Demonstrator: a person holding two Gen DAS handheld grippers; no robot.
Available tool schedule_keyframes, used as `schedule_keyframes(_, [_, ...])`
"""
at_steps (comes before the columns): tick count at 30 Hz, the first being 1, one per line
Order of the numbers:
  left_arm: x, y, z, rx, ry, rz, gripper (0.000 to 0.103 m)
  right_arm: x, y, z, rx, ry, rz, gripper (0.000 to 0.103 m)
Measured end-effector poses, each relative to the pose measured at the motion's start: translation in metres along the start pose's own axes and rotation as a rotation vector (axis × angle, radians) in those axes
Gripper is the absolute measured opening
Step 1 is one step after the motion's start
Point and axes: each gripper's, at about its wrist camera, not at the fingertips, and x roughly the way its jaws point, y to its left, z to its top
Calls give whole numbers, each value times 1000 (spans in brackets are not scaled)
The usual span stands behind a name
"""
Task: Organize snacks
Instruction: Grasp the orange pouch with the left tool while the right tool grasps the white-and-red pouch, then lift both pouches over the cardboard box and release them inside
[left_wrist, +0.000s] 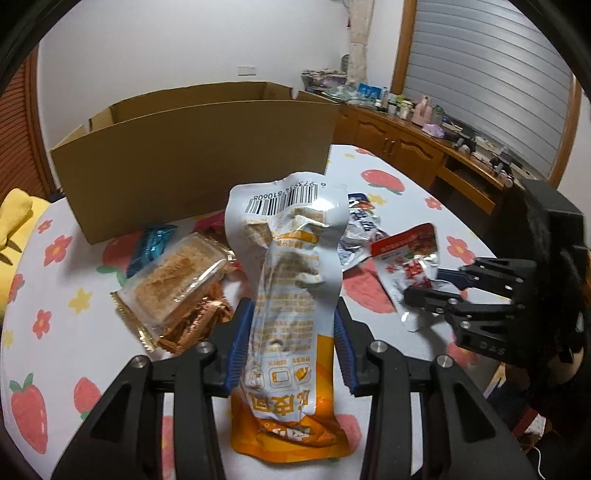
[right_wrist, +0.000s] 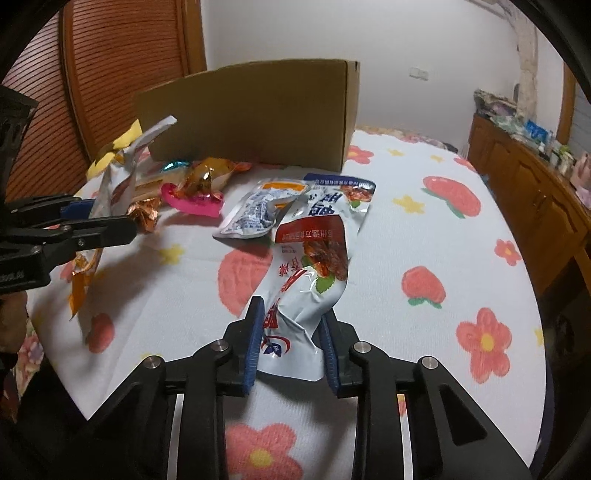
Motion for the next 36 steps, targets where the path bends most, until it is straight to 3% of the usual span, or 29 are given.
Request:
schedule_keyframes(6, [-9,4,4,-8,-32,2,40,-11,2,6,11,-38,12,17])
schedule_keyframes(20, [-40,16,28,-9,-121,10,40,-35,10,30,-17,-101,33,17])
schedule_keyframes(36, [-54,62,111,1,-209,52,40,-43,10,133,-103,-211,90,17])
